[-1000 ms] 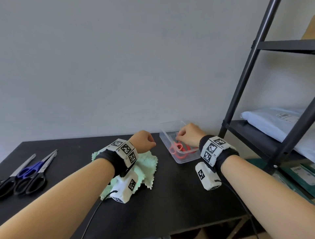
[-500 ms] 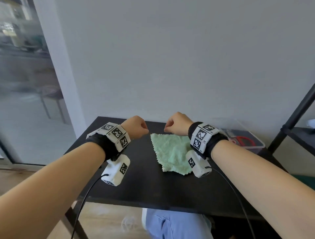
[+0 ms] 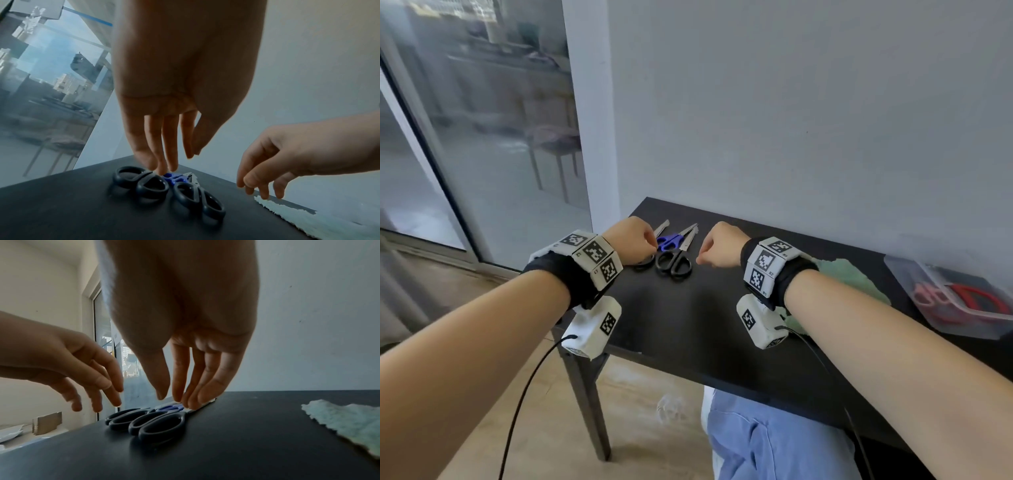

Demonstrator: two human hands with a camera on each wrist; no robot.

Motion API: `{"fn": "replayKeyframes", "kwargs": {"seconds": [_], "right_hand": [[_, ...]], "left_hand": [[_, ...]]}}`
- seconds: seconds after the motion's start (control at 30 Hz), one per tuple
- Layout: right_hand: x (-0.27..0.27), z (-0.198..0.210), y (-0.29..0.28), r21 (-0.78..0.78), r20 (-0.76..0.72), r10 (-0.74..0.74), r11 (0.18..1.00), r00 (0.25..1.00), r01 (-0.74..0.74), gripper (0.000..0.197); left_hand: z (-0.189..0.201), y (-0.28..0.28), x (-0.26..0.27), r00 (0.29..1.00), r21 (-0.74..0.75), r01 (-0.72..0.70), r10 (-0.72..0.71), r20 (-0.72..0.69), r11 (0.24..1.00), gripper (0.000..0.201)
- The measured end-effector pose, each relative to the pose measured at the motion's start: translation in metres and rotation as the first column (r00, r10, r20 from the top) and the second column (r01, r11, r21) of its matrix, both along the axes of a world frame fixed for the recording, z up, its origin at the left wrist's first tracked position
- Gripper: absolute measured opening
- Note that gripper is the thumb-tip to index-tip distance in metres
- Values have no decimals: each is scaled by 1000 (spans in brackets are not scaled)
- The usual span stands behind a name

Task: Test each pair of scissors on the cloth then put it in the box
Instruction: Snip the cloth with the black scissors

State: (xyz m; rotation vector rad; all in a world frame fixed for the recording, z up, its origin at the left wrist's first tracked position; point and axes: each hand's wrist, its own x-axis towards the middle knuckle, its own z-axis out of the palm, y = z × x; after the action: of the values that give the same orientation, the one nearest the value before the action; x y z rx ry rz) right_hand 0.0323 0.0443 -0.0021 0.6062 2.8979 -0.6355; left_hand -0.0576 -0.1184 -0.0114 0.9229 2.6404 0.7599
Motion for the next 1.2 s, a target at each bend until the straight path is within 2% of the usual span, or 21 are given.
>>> {"fn": "replayKeyframes", "kwargs": {"seconds": [0.23,0.33,0.57,0.7,0.83,0.93,1.07,1.2], "right_hand": [[-32,-18,-8,7,104,-66,998,992,66,17],[-40,-24,-8,20,118,-96,995,988,95,24],[-46,-31,-8,-51,127,-141,988,982,149,15],[-44,-31,-9,-96,136,-180,976,974,194,25],[-38,-31,-7,-194,114,-226,950,967,245,22],[-30,-27,-1,-305,89,-297,900,951,310,19],[-9,-15,10,-323,0,-370,879,929,350,19],[11,-10,26,-433,-117,-465,819,878,376,15]], "left_hand": [[-17,6,-5,993,10,-25,24,113,1000,14],[-20,13,-5,989,1,-42,41,140,999,15],[-25,23,-8,974,-1,-110,108,199,994,9],[-25,25,-6,953,-1,-142,137,271,990,17],[-26,26,-2,924,43,-196,170,343,980,18],[-25,28,3,898,92,-213,157,412,973,19],[-19,36,10,864,190,-255,135,486,948,22],[-10,51,22,812,318,-286,52,582,904,45]]}}
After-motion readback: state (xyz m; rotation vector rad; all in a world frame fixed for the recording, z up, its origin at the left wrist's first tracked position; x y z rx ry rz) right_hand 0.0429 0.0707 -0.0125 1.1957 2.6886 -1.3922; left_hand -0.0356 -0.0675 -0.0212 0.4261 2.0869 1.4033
